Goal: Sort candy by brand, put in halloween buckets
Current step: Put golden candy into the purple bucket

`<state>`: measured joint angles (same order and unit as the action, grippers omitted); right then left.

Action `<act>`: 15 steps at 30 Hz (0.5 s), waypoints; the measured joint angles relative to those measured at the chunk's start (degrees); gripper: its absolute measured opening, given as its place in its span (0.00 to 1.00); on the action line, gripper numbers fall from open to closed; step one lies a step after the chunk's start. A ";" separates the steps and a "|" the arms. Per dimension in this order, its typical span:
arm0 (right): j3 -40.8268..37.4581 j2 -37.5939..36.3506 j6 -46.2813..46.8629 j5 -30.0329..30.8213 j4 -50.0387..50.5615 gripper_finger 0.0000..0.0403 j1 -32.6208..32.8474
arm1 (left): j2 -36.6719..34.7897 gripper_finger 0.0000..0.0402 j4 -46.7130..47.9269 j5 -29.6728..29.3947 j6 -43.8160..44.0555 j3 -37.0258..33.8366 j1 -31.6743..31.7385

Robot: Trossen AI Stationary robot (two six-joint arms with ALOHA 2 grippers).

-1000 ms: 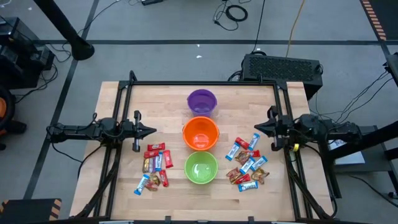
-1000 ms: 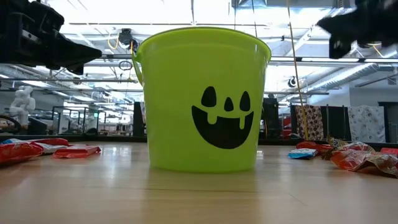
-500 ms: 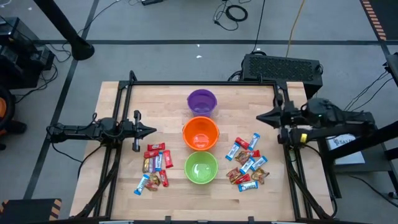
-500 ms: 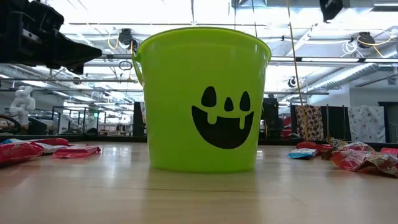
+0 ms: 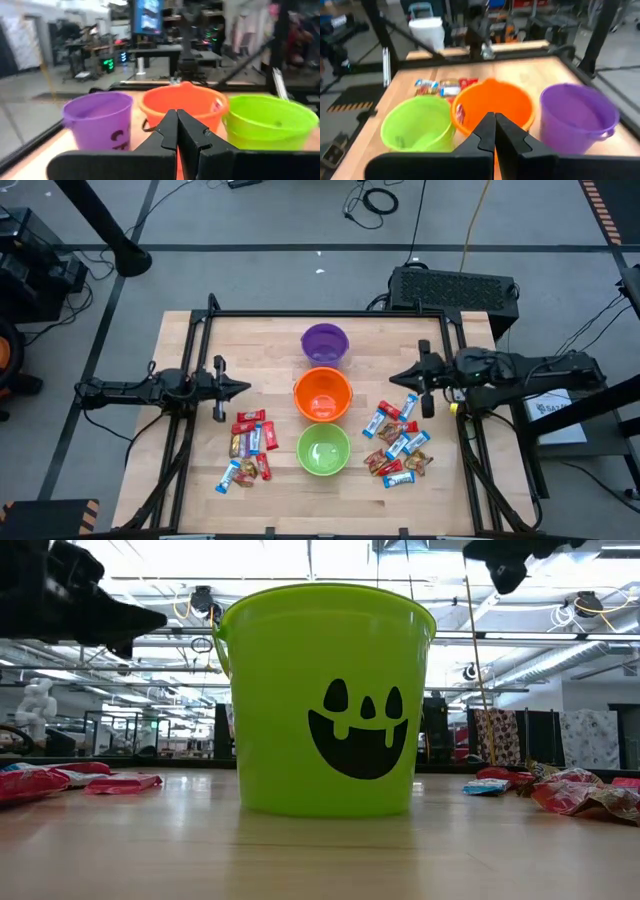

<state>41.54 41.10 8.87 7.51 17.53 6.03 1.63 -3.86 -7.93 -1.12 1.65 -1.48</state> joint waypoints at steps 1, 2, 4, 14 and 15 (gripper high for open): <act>0.00 0.64 0.34 0.00 0.52 0.00 0.62 | 0.23 0.00 0.41 -1.04 0.70 1.67 0.00; -0.02 1.36 0.74 -0.01 1.05 0.00 1.22 | 0.62 0.00 0.82 -1.24 0.70 3.70 0.00; -0.02 2.78 1.33 -0.02 1.69 0.00 2.48 | 2.08 0.00 4.12 -1.64 0.19 8.59 0.00; -0.07 7.83 2.42 0.01 2.61 0.00 6.26 | 24.98 0.00 22.68 -6.01 -1.07 38.09 -0.02; -0.07 8.23 2.42 0.06 2.60 0.00 6.50 | 27.63 0.00 24.77 -5.97 -0.48 40.60 -0.03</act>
<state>41.47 49.33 11.29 7.56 20.13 12.53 29.27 20.91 -13.90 -1.60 42.26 -1.51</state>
